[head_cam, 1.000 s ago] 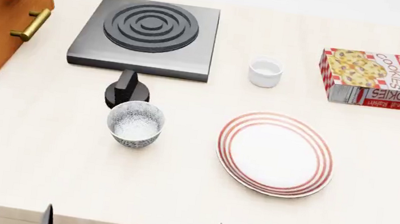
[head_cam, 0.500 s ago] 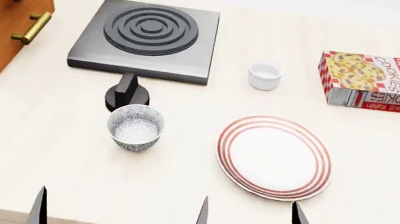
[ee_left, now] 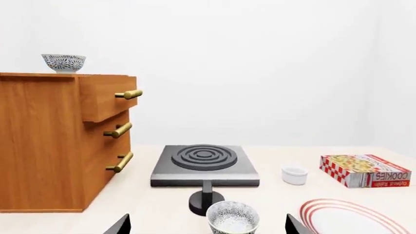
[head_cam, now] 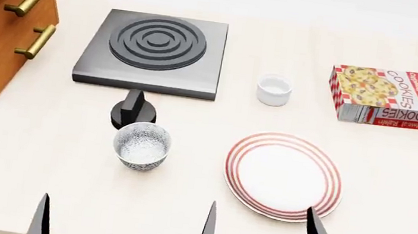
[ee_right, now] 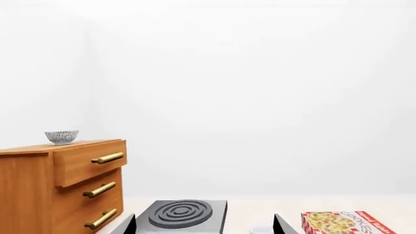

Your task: Pick the akita bowl on the wooden cabinet and place it on the plate.

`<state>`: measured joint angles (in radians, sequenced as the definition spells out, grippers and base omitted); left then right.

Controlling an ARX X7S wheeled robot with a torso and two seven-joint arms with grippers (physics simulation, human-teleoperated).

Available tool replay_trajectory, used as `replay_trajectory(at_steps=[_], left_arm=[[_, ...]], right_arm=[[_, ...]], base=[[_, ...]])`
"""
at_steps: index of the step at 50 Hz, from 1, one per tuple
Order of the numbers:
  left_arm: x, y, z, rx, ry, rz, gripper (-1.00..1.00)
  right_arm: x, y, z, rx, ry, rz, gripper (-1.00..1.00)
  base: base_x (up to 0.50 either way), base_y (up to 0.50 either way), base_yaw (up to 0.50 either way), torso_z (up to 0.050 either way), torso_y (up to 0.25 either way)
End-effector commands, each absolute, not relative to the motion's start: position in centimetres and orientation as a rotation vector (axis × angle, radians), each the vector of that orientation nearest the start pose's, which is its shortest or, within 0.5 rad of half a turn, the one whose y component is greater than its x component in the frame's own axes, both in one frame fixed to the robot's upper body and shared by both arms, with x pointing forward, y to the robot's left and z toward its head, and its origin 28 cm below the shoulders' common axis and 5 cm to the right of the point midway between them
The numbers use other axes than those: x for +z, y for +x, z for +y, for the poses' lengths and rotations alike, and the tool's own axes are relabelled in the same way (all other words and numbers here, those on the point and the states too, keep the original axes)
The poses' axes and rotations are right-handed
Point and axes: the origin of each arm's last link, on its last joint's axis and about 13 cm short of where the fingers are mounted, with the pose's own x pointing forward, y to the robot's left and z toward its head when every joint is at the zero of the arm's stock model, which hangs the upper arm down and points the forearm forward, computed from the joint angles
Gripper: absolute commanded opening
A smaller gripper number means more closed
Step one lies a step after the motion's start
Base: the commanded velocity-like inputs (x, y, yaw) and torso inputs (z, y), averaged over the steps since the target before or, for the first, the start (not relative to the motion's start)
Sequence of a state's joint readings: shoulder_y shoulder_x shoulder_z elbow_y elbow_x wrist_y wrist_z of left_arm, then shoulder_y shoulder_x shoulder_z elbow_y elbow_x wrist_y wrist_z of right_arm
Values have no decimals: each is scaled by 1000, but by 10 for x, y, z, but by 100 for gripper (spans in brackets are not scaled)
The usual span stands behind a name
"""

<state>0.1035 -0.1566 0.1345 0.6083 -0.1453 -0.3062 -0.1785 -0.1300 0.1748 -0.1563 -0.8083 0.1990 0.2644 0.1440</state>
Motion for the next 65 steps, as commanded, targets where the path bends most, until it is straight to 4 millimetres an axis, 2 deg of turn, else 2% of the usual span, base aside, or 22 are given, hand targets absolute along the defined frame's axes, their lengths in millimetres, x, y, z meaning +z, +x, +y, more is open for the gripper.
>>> replay_trajectory(at_steps=[1,4,13,57,65], left_arm=[[98,176,198,-36,-19,-168,100],[100,175,198,-38,-33,-179,100],[99,175,198,-32,-28,-172,100],[99,175,198,-44,-33,-170,100],[98,175,197,-47,-34,-154,100]], right_arm=[[136,157,-85,105,91,-394,100],[137,157,-87,57,85,-407,100],[138,156,-86,58,84,-415,100],[137,155,-85,89,98,-416,100],[135,157,-82,102,79,-393,100]], base=[[0,0,0,50,0],[0,0,0,22,0],[0,142,0,0,0],[15,500,0,0,0],[15,284,0,0,0]])
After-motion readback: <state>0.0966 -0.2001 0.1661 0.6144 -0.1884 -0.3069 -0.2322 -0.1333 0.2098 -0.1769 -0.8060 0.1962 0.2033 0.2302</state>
